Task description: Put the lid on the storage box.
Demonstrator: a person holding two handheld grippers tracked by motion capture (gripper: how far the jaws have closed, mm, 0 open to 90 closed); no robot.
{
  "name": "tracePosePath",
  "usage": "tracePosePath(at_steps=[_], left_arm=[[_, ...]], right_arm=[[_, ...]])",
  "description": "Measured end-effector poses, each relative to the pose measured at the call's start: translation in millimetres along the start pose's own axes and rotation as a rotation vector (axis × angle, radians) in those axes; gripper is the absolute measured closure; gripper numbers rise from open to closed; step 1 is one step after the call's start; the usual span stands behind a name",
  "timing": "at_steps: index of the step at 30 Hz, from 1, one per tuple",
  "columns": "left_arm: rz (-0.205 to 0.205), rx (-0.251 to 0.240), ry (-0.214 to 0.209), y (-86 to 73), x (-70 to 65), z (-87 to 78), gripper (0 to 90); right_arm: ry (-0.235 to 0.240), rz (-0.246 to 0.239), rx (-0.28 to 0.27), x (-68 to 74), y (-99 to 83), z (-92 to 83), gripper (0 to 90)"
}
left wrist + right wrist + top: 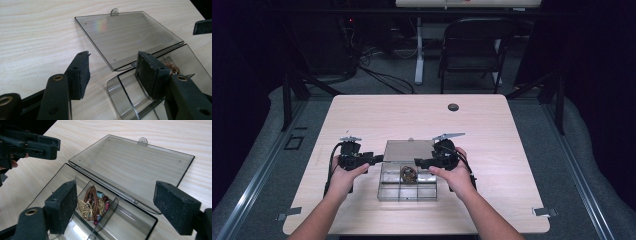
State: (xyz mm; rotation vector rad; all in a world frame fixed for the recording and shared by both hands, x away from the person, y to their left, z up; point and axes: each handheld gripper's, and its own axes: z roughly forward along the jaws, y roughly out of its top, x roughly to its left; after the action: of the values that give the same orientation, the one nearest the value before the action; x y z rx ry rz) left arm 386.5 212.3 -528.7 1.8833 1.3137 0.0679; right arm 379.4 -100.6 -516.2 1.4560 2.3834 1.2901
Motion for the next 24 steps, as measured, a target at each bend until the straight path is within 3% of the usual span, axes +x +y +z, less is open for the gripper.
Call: tracePosePath(at_steps=[5, 17, 22, 24], left_arm=[[-0.02, 0.002, -0.016, 2.7, -0.7, 4.2, 44.4], [0.0, 0.01, -0.006, 8.3, -8.5, 13.4, 44.2], [0.004, 0.015, -0.009, 10.8, -11.3, 17.5, 44.3], [0.013, 0.019, -0.009, 12.1, -12.9, 19.2, 44.3]], right_arm=[[0.004, -0.001, -0.002, 2.2, 0.5, 4.1, 17.2], [0.013, 0.041, -0.013, 0.4, 2.3, 4.5, 16.8], [-0.008, 0.046, -0.017, -3.6, 3.1, 3.6, 19.0], [-0.034, 0.033, -0.022, -6.2, 3.1, 2.6, 24.2]])
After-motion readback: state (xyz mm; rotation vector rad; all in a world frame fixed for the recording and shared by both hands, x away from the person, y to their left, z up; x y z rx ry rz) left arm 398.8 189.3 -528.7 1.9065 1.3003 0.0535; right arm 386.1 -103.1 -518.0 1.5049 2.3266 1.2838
